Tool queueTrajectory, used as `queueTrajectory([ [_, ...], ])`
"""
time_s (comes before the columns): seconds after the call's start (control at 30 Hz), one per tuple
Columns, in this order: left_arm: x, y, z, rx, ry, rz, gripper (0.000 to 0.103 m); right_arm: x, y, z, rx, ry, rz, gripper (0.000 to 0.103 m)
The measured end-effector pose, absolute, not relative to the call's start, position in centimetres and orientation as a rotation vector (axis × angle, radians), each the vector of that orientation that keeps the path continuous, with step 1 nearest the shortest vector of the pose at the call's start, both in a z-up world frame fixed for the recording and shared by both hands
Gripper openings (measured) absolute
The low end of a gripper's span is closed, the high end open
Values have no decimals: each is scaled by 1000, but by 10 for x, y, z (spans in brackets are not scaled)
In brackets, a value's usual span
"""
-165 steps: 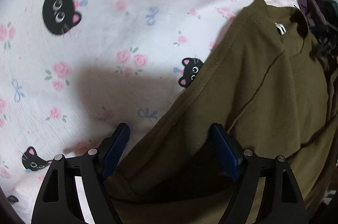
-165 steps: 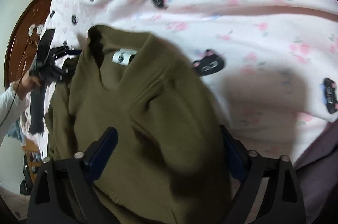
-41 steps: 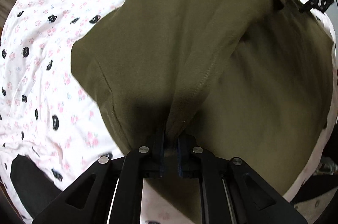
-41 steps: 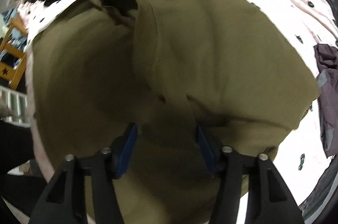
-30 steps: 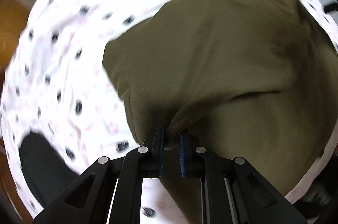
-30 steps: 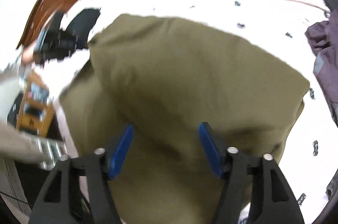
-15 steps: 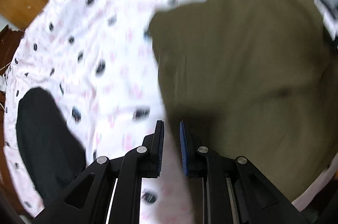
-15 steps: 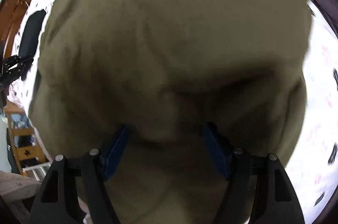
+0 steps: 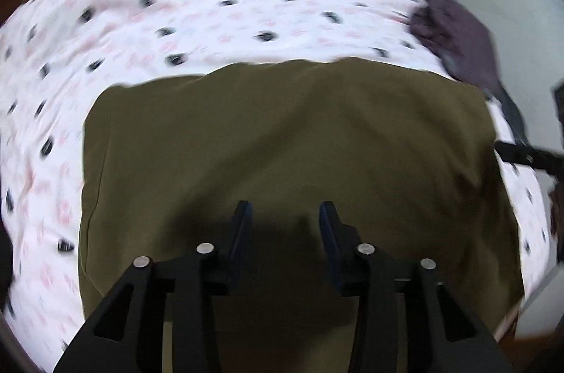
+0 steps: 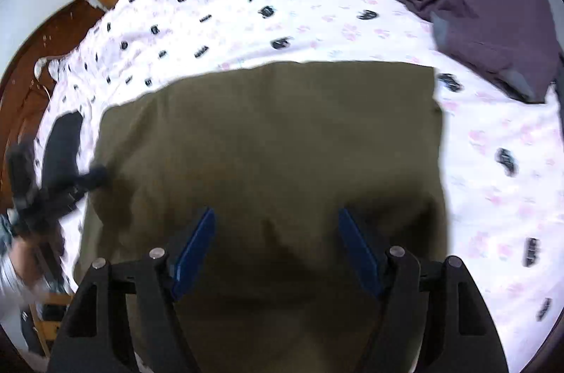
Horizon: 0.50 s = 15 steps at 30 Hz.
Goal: Fold clothes
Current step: 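Open both grippers to release the folded side onto the hoodie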
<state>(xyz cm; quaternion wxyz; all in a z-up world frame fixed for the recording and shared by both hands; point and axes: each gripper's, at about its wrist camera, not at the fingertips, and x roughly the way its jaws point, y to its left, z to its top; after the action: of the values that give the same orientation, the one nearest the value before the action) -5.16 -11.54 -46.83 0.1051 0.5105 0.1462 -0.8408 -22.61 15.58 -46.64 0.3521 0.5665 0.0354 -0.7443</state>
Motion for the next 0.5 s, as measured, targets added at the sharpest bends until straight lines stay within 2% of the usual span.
queueTrajectory([
  [0.03,-54,-119,-470,1465,435,-2453,40,-227,152,-467,1455,90,-1941,74],
  [0.13,-69,-135,-464,1349,412,-2427,69,-231,126,-470,1418,104,-1959,77],
  [0.17,-74,-141,-464,1327,405,-2418,75,-232,122,-476,1424,137,-1969,82],
  [0.23,-88,-153,-475,1356,397,-2391,76,-234,113,-490,1441,213,-1989,84],
  [0.33,-114,-187,-511,1499,465,-2300,76,-243,125,-527,1626,256,-1992,84],
  [0.43,-119,-212,-537,1583,633,-2264,79,-248,157,-544,1678,133,-1968,83],
  [0.5,-116,-212,-532,1563,646,-2278,79,-245,166,-539,1657,103,-1940,83],
])
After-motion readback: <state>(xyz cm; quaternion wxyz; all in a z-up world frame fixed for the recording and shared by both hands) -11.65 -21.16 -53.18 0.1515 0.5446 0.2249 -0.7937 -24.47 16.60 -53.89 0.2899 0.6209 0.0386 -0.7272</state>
